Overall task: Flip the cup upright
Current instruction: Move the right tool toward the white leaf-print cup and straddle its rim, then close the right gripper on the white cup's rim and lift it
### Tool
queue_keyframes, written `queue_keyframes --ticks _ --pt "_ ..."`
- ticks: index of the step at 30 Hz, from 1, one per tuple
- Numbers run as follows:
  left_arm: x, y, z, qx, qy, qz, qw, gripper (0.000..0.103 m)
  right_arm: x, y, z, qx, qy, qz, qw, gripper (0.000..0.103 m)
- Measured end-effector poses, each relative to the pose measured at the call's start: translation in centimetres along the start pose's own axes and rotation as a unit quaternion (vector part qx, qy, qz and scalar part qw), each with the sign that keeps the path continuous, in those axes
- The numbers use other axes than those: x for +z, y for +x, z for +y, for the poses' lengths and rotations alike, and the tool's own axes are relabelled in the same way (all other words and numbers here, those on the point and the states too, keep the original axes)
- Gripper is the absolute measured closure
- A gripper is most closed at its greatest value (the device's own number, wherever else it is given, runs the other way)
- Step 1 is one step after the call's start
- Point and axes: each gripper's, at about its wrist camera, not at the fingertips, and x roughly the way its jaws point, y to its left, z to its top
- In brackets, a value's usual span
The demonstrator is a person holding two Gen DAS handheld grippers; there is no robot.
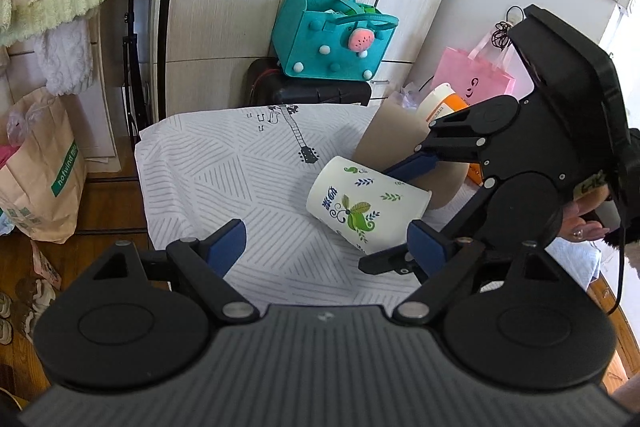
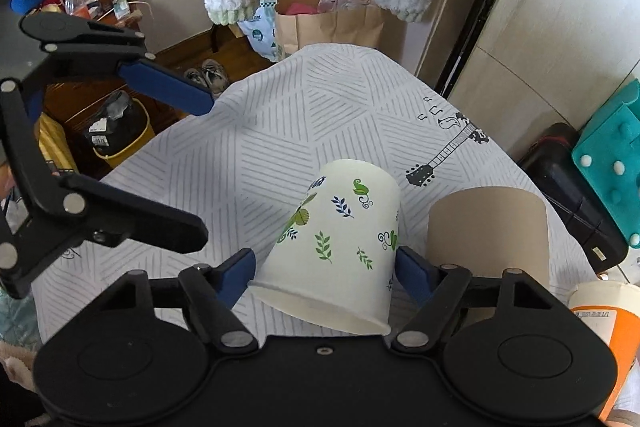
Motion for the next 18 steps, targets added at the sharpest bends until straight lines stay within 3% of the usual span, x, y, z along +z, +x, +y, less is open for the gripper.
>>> queue_keyframes --ticks 9,18 --pt "-0.9 -0.6 -0.9 -0.010 0.000 0.005 0.9999 0.015 -1.0 -1.6 0.6 0.001 -0.007 -0.014 1.000 0.024" --pt "-2.6 -1.5 -4.5 -0.037 0.017 0.020 0.9990 0.015 -5.4 -5.6 1.9 0.008 -0.019 -0.025 0.999 0.024"
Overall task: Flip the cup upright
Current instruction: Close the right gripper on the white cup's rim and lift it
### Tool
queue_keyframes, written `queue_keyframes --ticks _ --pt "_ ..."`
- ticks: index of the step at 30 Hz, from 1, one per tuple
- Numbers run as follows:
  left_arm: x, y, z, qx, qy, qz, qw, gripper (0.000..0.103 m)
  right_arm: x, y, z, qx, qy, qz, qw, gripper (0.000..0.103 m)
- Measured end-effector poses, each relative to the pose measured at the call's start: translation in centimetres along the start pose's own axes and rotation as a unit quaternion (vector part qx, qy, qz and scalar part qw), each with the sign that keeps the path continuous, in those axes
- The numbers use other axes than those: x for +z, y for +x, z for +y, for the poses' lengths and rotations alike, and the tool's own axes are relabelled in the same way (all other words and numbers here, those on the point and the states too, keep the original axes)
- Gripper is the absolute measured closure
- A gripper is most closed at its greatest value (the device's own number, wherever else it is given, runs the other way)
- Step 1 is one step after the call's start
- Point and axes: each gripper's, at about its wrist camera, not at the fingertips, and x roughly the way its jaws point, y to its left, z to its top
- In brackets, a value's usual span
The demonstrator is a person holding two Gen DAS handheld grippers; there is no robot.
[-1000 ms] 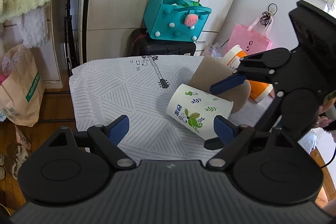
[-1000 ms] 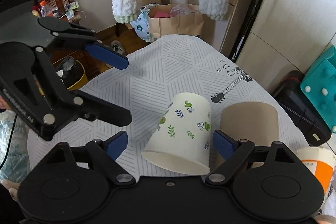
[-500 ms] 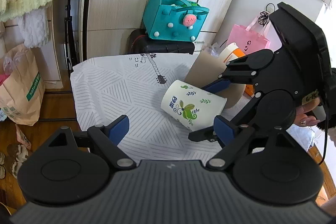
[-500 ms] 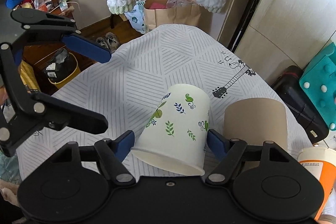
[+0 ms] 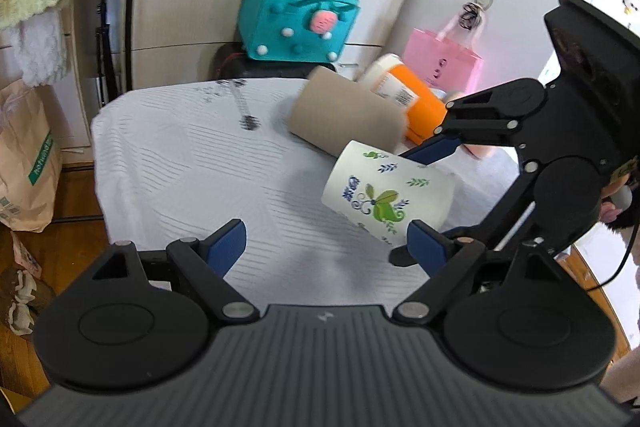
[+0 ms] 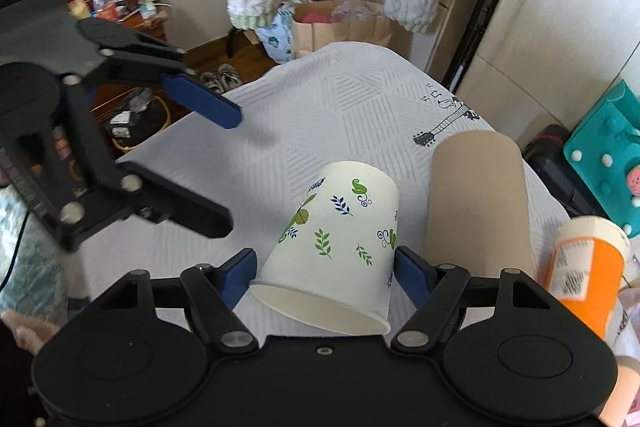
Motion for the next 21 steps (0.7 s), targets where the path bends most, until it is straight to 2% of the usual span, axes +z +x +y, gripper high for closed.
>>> queue_keyframes --ticks 7,12,16,19,21 --pt "-0.9 -0.2 -4.3 -0.043 0.019 -0.003 0.9989 0.015 -4.4 -4.2 -0.2 -0.004 -0.008 0.000 1.000 0.024" --pt "-1.6 0.2 -7.4 -0.064 0.036 -0.006 0.9973 0.015 -7.5 -5.7 -0.5 -0.009 -0.033 0.008 0.999 0.024" --pt "-2.1 0.5 -9.5 -0.076 0.053 -0.007 0.9957 0.015 -8.9 -6.0 -0.9 0.012 -0.067 0.014 0.998 0.024" --pt "-2.3 0.8 -10.4 -0.078 0.057 -0.007 0.9953 0.015 -9.2 -5.6 -0.8 0.051 -0.088 0.007 0.995 0.024" --pt "-2.3 0.8 -10.6 -0.083 0.057 -0.005 0.9950 0.015 -9.2 -4.7 -0.6 0.057 -0.098 0.009 0.994 0.024"
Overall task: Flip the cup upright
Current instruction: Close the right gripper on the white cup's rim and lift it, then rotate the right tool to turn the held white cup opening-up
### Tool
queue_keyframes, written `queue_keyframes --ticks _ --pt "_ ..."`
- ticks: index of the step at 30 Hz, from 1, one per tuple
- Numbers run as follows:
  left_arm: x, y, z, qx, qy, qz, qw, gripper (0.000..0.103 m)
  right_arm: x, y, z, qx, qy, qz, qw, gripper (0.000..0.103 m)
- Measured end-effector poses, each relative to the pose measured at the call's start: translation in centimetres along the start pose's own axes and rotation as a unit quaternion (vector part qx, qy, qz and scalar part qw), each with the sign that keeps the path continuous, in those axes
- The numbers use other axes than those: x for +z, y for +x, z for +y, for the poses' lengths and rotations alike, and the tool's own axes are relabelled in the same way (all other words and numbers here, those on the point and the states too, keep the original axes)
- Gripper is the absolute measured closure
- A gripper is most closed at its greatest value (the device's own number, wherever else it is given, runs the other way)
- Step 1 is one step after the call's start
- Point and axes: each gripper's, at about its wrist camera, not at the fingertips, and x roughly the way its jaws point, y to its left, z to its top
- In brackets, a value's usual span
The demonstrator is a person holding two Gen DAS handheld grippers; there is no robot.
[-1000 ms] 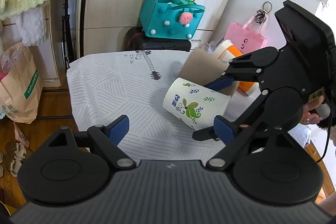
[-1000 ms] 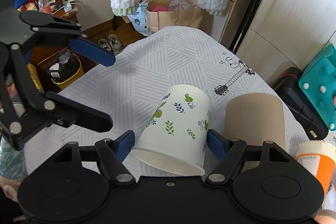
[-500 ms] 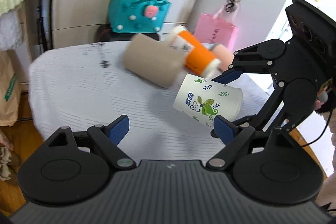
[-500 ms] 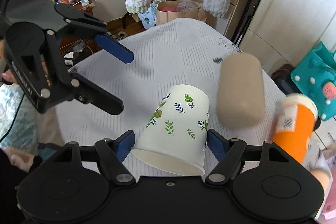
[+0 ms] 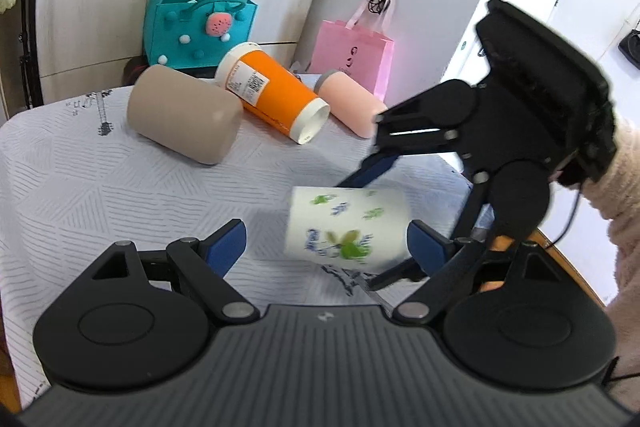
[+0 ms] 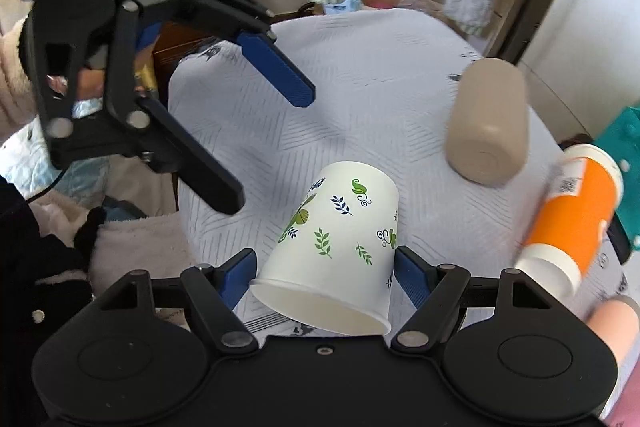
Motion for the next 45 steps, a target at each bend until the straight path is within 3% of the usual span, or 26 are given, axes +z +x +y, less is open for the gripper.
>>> queue_keyframes --ticks 11,17,22,24,25,26,28,33,36,40,43,45 --pt "0.7 1.7 1.2 -0.003 -0.003 0.042 0.9991 0.015 0.3 2.8 -1.2 0.023 -0.010 0.023 0.999 0.026" --pt "1.4 2.5 1.4 -0.017 0.020 0.050 0.9984 0.015 -0.4 0.4 -0.2 -0.027 -0.014 -0.010 0.999 0.013" --pt "2.6 3.1 2.2 -0.033 0.032 0.059 0.9972 0.015 -1.6 -2.7 1.4 -0.075 -0.007 -0.058 0.995 0.013" --pt "3.0 3.6 2.6 -0.027 0.029 0.066 0.9970 0.015 -2.1 -3.5 1.8 -0.084 0.013 -0.073 0.994 0.017" --pt "3.2 3.9 2.9 -0.023 0.029 0.070 0.9969 0.015 -2.3 -3.9 2.0 -0.083 0.028 -0.080 0.993 0.022" --pt "3.3 4.2 3.0 -0.021 0.027 0.071 0.9969 0.015 -2.3 -4.4 1.9 -0.074 0.050 -0.082 0.993 0.036" --pt "3.6 4.6 3.3 -0.022 0.025 0.068 0.9971 0.015 -2.5 -5.0 1.8 -0.047 0.099 -0.089 0.990 0.041" --pt "4.4 5.5 3.2 -0.034 0.030 0.072 0.9963 0.017 -3.1 -5.3 3.4 0.018 0.168 -0.134 0.976 0.047" --pt "5.3 6.1 3.3 -0.056 0.010 0.078 0.9953 0.017 -3.8 -3.5 5.0 0.020 0.218 -0.156 0.963 0.047" --pt "6.0 7.5 2.7 -0.067 0.012 0.097 0.9929 0.028 -5.3 -0.2 6.4 0.013 0.313 -0.166 0.935 0.047" --pt "6.0 8.5 2.3 -0.080 0.014 0.113 0.9903 0.031 -6.2 1.2 7.0 0.027 0.369 -0.180 0.911 0.047" --pt "6.0 9.0 2.1 -0.082 0.018 0.123 0.9889 0.032 -6.6 1.5 7.4 0.031 0.388 -0.188 0.902 0.047"
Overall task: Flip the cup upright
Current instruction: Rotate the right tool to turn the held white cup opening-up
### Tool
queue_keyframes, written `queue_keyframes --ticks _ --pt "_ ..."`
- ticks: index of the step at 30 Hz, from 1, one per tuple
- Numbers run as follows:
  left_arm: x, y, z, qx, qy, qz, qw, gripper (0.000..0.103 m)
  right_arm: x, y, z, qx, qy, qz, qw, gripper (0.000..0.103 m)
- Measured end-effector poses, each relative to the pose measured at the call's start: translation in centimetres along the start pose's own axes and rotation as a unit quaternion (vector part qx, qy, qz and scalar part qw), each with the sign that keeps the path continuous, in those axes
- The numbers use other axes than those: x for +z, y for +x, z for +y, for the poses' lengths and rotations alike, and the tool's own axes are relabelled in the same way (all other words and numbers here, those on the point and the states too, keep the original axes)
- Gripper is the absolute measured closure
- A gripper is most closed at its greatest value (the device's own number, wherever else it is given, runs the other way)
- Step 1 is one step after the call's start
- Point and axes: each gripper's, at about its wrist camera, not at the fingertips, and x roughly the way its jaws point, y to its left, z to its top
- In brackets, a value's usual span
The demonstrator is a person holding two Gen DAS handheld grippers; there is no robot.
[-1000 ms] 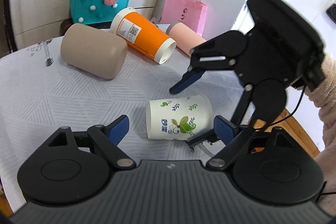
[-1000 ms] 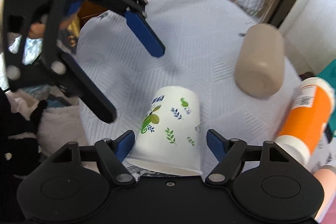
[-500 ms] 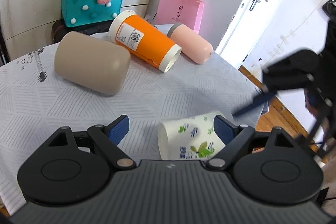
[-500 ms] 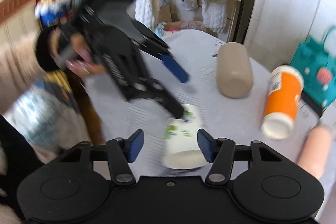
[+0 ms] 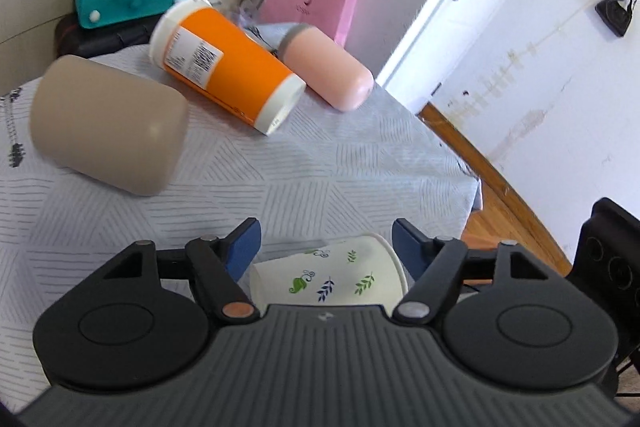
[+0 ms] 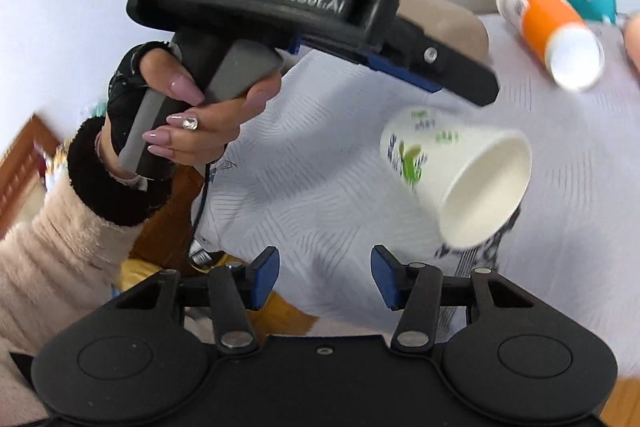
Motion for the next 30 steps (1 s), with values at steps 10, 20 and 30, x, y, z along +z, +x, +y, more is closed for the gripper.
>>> queue_keyframes --ticks 10,20,30 --pt "-1.0 0.5 0.7 -0.010 -0.009 0.023 0.9996 0.033 -0.1 -0.2 -0.8 -0.042 0.048 -0.036 0.997 0.046" --pt "-2.3 -0.4 0.5 -0.021 -0.023 0.018 0.9994 0.042 0.6 -1.3 -2.9 -0.073 0.068 -0.068 0.993 0.038" --pt "-2.4 -0.4 0.9 -0.034 -0.034 0.011 0.9988 0.052 1.6 -1.9 -6.3 -0.049 0.088 -0.064 0.993 0.023"
